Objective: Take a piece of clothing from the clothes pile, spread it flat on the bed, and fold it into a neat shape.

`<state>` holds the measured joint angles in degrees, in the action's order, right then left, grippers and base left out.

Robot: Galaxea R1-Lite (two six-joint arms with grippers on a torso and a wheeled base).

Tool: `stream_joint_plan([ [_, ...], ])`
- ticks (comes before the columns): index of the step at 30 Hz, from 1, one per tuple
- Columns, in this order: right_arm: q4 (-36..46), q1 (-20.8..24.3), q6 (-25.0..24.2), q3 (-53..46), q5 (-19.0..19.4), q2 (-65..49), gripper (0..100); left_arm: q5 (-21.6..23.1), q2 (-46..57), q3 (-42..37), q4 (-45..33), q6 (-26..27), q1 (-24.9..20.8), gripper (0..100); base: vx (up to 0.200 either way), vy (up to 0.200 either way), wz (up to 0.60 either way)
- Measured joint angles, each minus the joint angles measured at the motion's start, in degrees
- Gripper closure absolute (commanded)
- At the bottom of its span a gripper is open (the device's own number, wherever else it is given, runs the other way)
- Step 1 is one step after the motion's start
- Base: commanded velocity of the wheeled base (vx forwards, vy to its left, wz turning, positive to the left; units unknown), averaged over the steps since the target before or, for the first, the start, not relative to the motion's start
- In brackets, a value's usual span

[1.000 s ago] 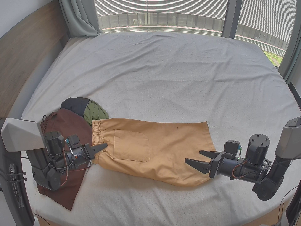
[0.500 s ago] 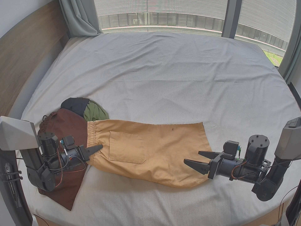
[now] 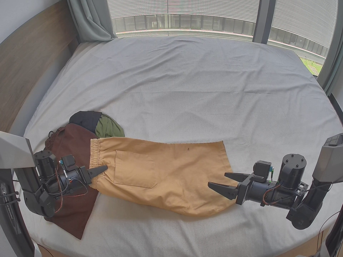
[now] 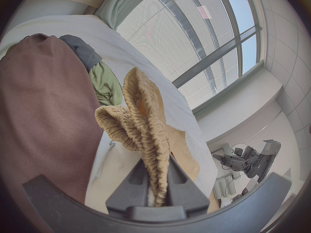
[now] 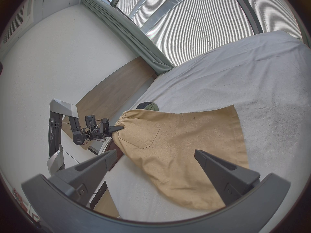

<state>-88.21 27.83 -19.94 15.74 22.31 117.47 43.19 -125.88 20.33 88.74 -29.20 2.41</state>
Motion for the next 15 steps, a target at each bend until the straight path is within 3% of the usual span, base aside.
stream_joint_plan([
  [8,-0.02,0.09,0.00,-0.01,0.00,0.00,0,2.00,0.52,-1.02,-0.02,1.72,1.99,100,0.000,0.000,0.00],
  [15,0.00,0.17,-0.02,-0.01,0.00,0.00,0,1.63,1.57,-0.85,0.02,1.63,-0.05,100,0.000,0.000,0.00],
])
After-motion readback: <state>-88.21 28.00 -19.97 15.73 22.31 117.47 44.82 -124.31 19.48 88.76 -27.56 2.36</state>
